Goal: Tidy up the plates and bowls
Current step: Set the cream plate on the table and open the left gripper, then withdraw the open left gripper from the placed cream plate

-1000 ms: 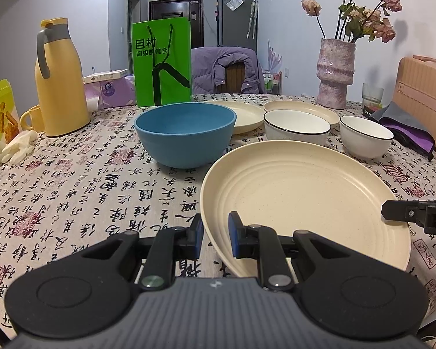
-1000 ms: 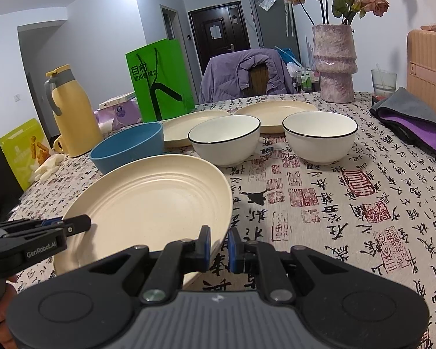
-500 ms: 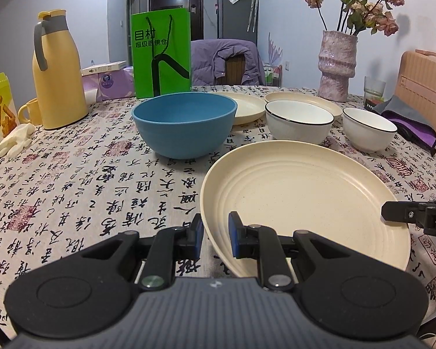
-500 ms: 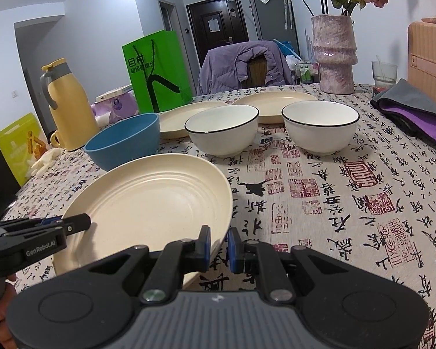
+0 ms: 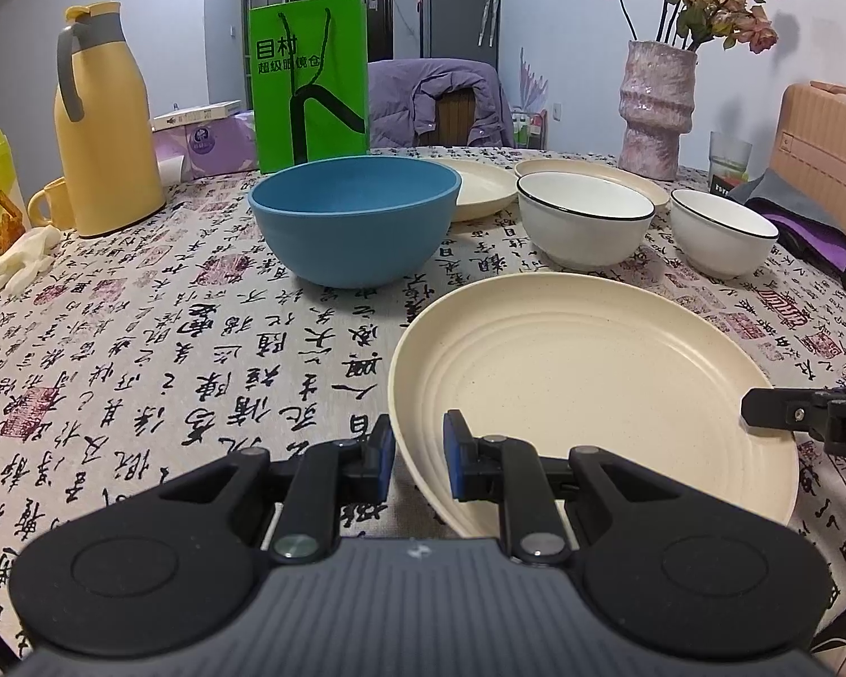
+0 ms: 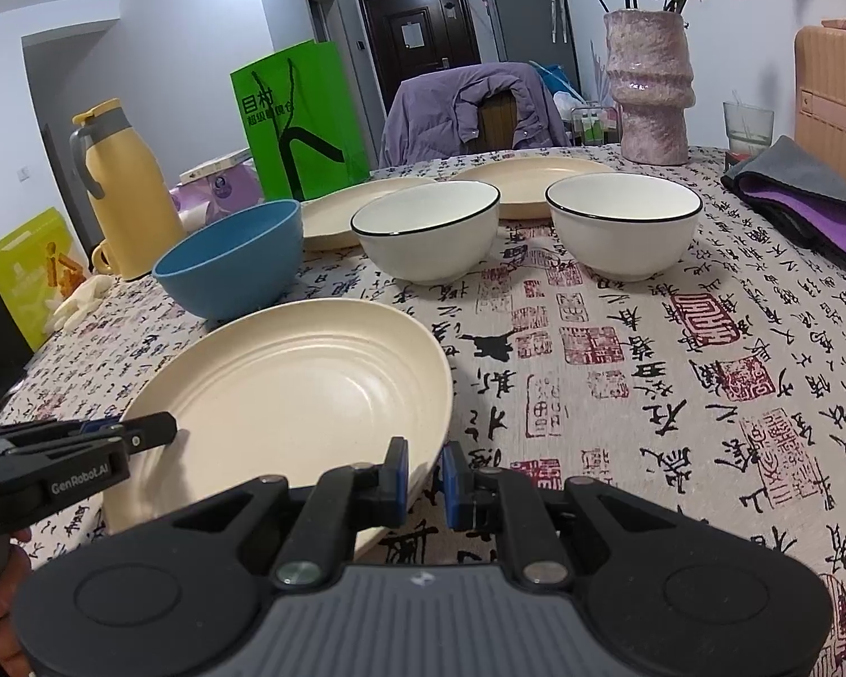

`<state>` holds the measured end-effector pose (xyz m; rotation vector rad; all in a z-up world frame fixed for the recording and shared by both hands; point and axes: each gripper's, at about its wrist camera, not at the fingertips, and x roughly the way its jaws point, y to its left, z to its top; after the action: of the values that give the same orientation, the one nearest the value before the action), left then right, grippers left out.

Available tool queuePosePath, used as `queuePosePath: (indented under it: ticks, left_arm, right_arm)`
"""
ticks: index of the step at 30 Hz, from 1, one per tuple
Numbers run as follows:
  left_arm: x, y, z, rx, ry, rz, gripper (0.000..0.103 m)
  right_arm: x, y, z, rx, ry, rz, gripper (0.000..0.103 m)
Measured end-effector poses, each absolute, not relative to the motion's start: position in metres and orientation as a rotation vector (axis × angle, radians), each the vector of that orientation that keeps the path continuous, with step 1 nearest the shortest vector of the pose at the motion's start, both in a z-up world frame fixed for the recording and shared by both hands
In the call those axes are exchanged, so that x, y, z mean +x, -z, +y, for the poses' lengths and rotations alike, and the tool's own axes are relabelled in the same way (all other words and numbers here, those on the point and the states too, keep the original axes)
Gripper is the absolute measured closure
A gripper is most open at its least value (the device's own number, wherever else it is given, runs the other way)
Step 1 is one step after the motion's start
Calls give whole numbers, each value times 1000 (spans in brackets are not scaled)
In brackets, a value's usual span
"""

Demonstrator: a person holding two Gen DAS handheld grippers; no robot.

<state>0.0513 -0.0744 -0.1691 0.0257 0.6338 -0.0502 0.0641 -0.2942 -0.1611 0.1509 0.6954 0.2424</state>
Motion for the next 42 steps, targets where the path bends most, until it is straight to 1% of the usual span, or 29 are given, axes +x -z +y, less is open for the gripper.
queuePosePath:
  ticks: [13, 16, 19, 21, 24, 25, 26, 28, 30, 33, 35, 37, 39, 41, 42]
  left_arm:
    - [53, 172, -69, -3, 60, 650, 84]
    - [53, 170, -67, -22, 63, 643, 82]
    - [50, 166, -67, -19, 65, 616, 74]
    - [49, 164, -67, -22, 65, 606, 63]
    - [49, 162, -65, -25, 56, 598, 52]
    - [50, 161, -65, -27, 55, 595, 50]
    - [49, 161, -64, -27, 53, 591, 45]
    - [48, 159, -63, -26, 49, 577, 41]
    - [47, 157, -63, -24, 48, 569, 34]
    - [44, 154, -63, -20, 45, 551, 25]
    - [41, 153, -63, -20, 48, 542, 22]
    - [40, 152, -62, -21, 52, 534, 19]
    - [38, 150, -62, -23, 56, 527, 14]
    - [36, 149, -62, -24, 59, 519, 10]
    - [35, 148, -61, -26, 60, 514, 7]
  right_arm:
    - [65, 160, -296, 156, -258, 694, 89]
    - [65, 160, -297, 164, -262, 696, 88]
    - [66, 160, -297, 177, -266, 700, 87]
    - [66, 160, -298, 187, -270, 701, 87]
    - [63, 157, -300, 202, -282, 684, 78]
    - [62, 154, -300, 201, -286, 675, 72]
    - [61, 152, -300, 199, -288, 667, 65]
    - [59, 149, -300, 198, -291, 656, 59]
    - [59, 148, -301, 199, -291, 652, 57]
    - [60, 147, -302, 201, -290, 649, 48]
    - [59, 146, -302, 203, -291, 646, 39]
    - [57, 145, -302, 204, -294, 639, 31]
    - [56, 144, -303, 207, -300, 634, 26]
    - [54, 143, -303, 208, -301, 630, 17]
    - [54, 142, -302, 209, -301, 630, 16]
